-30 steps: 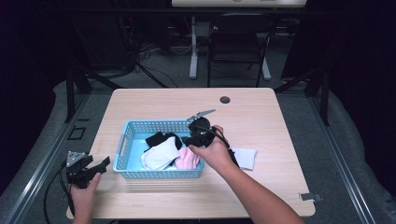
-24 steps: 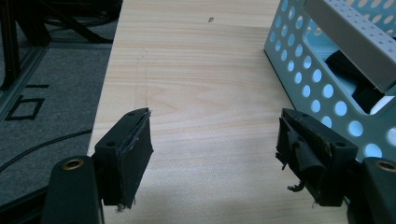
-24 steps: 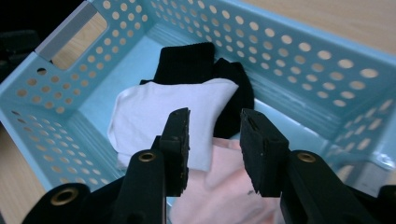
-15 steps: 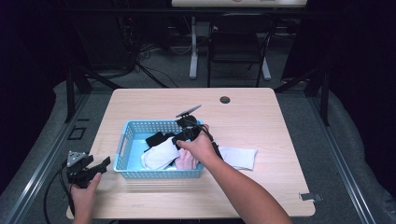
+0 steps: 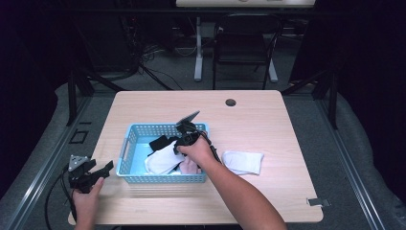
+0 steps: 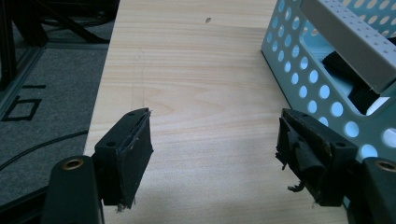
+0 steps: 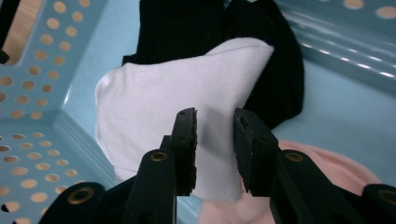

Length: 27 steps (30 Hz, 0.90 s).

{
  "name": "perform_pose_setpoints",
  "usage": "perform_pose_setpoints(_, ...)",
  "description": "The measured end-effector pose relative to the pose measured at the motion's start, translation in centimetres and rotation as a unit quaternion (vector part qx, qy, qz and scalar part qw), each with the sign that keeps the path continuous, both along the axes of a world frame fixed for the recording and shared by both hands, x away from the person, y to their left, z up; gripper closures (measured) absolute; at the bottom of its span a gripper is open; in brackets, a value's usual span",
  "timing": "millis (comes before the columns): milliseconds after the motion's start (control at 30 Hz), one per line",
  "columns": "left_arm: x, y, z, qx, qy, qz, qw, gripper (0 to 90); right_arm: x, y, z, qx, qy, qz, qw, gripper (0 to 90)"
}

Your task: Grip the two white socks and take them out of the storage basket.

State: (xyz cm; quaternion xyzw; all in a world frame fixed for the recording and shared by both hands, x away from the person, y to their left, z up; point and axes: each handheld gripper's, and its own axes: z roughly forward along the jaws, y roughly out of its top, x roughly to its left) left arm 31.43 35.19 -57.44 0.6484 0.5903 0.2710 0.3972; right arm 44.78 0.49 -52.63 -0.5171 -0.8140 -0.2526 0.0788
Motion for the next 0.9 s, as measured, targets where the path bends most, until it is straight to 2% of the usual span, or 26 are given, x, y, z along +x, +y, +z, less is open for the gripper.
perform_pose_setpoints(67,0.0,0.0,0.0,0.0,0.0,0.0,1.0,26.4,0.0,0.1,0.0,0.001,-0.003,0.002,1.0,73.9)
perform_pose_setpoints(133,0.0,0.0,0.0,0.0,0.0,0.0,1.0,26.4,-0.2,0.4,0.2,0.001,-0.01,0.008,0.9999,83.7)
perform_pose_setpoints(167,0.0,0.0,0.0,0.0,0.0,0.0,1.0,26.4,-0.2,0.4,0.2,0.001,-0.01,0.008,0.9999,83.7)
perform_pose_setpoints(200,0.0,0.0,0.0,0.0,0.0,0.0,1.0,26.4,-0.5,0.5,0.5,0.002,-0.026,0.016,0.9995,83.7)
perform_pose_setpoints(267,0.0,0.0,0.0,-0.001,-0.001,0.0,1.0,26.4,-0.6,0.5,0.8,0.001,-0.028,0.019,0.9994,87.4)
perform_pose_setpoints(300,0.0,0.0,0.0,0.0,0.0,0.0,1.0,26.4,-1.1,0.5,1.3,0.007,-0.052,0.021,0.9984,87.8)
perform_pose_setpoints(333,0.0,0.0,0.0,0.0,0.0,0.0,1.0,26.4,-1.1,0.5,1.3,0.007,-0.052,0.021,0.9984,87.8)
perform_pose_setpoints(367,0.0,0.0,0.0,0.0,0.0,0.0,1.0,26.4,-1.7,0.7,1.9,0.001,-0.089,0.031,0.9956,88.0)
perform_pose_setpoints(400,0.0,0.0,0.0,0.0,0.0,0.0,1.0,26.4,-1.7,0.7,1.9,0.001,-0.089,0.031,0.9956,88.0)
perform_pose_setpoints(433,0.0,0.0,0.0,0.001,0.0,0.0,1.0,26.4,-2.1,0.8,2.3,-0.003,-0.107,0.041,0.9934,87.9)
perform_pose_setpoints(467,0.0,0.0,0.0,0.001,0.0,0.0,1.0,26.4,-2.8,1.0,2.7,-0.004,-0.136,0.048,0.9895,88.0)
perform_pose_setpoints(500,0.0,0.0,0.0,0.0,-0.002,0.0,1.0,26.4,-3.2,1.1,3.0,-0.006,-0.15,0.053,0.9873,88.1)
perform_pose_setpoints(533,0.0,0.0,0.0,0.0,-0.002,0.001,1.0,26.4,-3.7,1.2,3.4,-0.006,-0.171,0.061,0.9835,88.1)
perform_pose_setpoints(567,0.0,-0.1,0.0,0.001,-0.003,0.001,1.0,26.4,-4.7,1.5,4.2,-0.013,-0.208,0.081,0.9747,88.2)
perform_pose_setpoints(600,0.0,-0.1,0.0,0.001,-0.003,0.001,1.0,26.4,-4.7,1.5,4.2,-0.013,-0.208,0.081,0.9747,88.2)
perform_pose_setpoints(633,0.0,-0.1,0.0,0.001,-0.004,0.001,1.0,26.4,-5.7,1.7,4.8,0.0,-0.24,0.084,0.9672,88.3)
perform_pose_setpoints(667,0.0,-0.1,0.0,0.001,-0.004,0.001,1.0,26.4,-5.7,1.7,4.8,0.0,-0.24,0.084,0.9672,88.3)
perform_pose_setpoints(733,0.0,0.0,0.0,0.001,-0.003,0.001,1.0,26.4,-6.4,1.7,5.6,0.008,-0.261,0.097,0.9605,88.3)
perform_pose_setpoints(767,0.0,0.0,0.0,0.001,-0.003,0.001,1.0,26.4,-7.2,1.7,6.2,0.019,-0.277,0.103,0.9553,88.4)
perform_pose_setpoints(800,0.0,0.0,0.0,0.001,-0.003,0.001,1.0,26.4,-7.5,1.7,6.4,0.028,-0.282,0.104,0.9534,88.4)
perform_pose_setpoints(833,0.0,0.0,0.0,0.001,-0.003,0.001,1.0,26.4,-7.5,1.7,6.4,0.028,-0.282,0.104,0.9534,88.4)
perform_pose_setpoints(867,0.0,0.0,0.0,0.001,-0.003,0.001,1.0,26.4,-7.8,1.6,6.7,0.033,-0.29,0.107,0.9505,88.4)
perform_pose_setpoints(900,0.0,0.0,0.0,0.001,-0.003,0.002,1.0,26.4,-8.3,1.4,7.3,0.044,-0.306,0.107,0.9449,88.4)
